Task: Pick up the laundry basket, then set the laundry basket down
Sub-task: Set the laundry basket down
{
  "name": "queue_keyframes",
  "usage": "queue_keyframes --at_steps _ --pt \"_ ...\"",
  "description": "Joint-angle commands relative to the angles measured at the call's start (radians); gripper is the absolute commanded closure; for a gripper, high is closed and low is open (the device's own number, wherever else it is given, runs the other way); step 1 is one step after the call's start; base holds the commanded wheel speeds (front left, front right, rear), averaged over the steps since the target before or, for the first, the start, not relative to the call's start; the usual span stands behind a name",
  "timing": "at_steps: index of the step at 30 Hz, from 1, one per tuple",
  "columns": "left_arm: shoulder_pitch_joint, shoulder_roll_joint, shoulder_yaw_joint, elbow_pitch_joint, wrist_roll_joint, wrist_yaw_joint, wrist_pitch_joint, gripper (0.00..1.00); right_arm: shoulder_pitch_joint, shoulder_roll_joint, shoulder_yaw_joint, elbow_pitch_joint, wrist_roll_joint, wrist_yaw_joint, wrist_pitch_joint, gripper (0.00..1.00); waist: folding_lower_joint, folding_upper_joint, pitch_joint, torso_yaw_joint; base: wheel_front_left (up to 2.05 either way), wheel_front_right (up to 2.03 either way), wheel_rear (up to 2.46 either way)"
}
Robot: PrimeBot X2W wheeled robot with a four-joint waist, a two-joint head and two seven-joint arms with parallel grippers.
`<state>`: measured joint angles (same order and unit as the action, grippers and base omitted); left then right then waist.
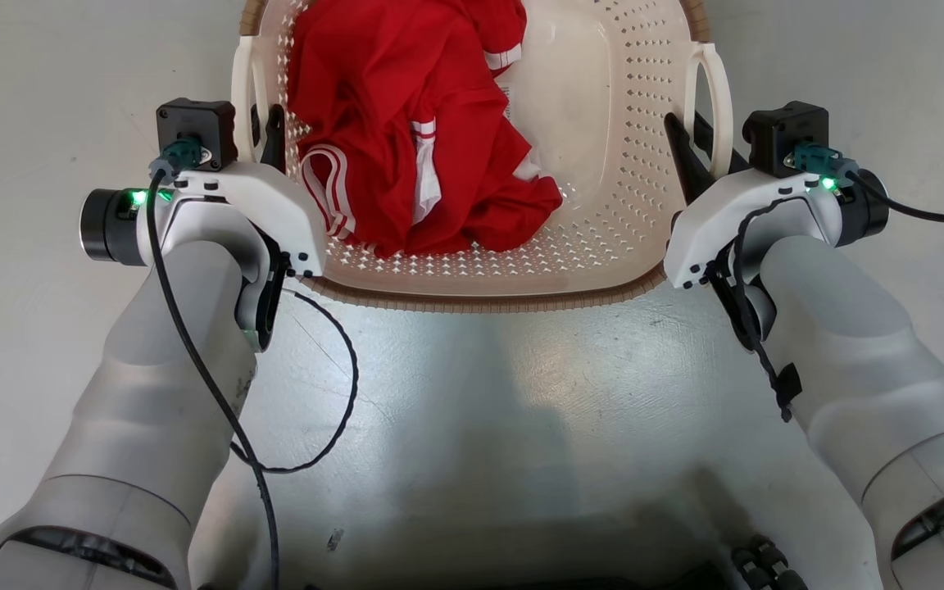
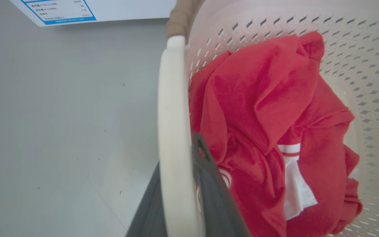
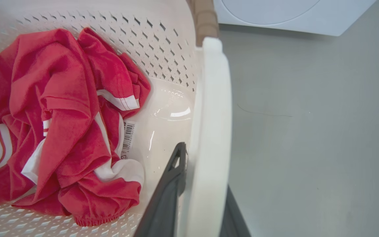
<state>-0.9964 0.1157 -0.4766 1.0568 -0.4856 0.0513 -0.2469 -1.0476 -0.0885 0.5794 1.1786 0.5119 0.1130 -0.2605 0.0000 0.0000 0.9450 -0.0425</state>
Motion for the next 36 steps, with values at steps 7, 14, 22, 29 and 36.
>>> queue_keyframes --at_steps 7,14,22,29,36 --pt "-0.017 -0.002 0.044 -0.012 0.047 -0.022 -0.015 1.00 0.070 0.038 0.015 -0.011 -0.032 0.018 -0.001 1.00 0.0000 0.0000 0.006 0.001 0.00 0.00 0.00" --pt "-0.018 -0.010 0.068 0.001 0.073 -0.030 -0.015 1.00 0.068 0.038 0.008 -0.005 -0.034 0.018 -0.001 1.00 0.0000 0.0000 0.013 -0.001 0.00 0.00 0.00" --pt "-0.019 -0.018 0.103 0.011 0.082 -0.024 -0.015 0.00 0.054 0.038 -0.044 -0.008 -0.061 0.018 -0.001 0.00 0.0000 0.0000 0.027 -0.005 0.00 0.00 0.00" --pt "-0.013 -0.025 0.127 0.017 0.098 -0.026 -0.015 0.00 0.058 0.038 -0.104 -0.014 -0.107 0.018 -0.001 0.00 0.0000 0.0000 0.029 -0.007 0.00 0.00 0.00" --pt "-0.010 -0.028 0.149 0.022 0.115 -0.025 -0.015 0.00 0.067 0.038 -0.155 -0.025 -0.148 0.018 -0.001 0.00 0.0000 0.0000 0.021 -0.008 0.00 0.00 0.00"
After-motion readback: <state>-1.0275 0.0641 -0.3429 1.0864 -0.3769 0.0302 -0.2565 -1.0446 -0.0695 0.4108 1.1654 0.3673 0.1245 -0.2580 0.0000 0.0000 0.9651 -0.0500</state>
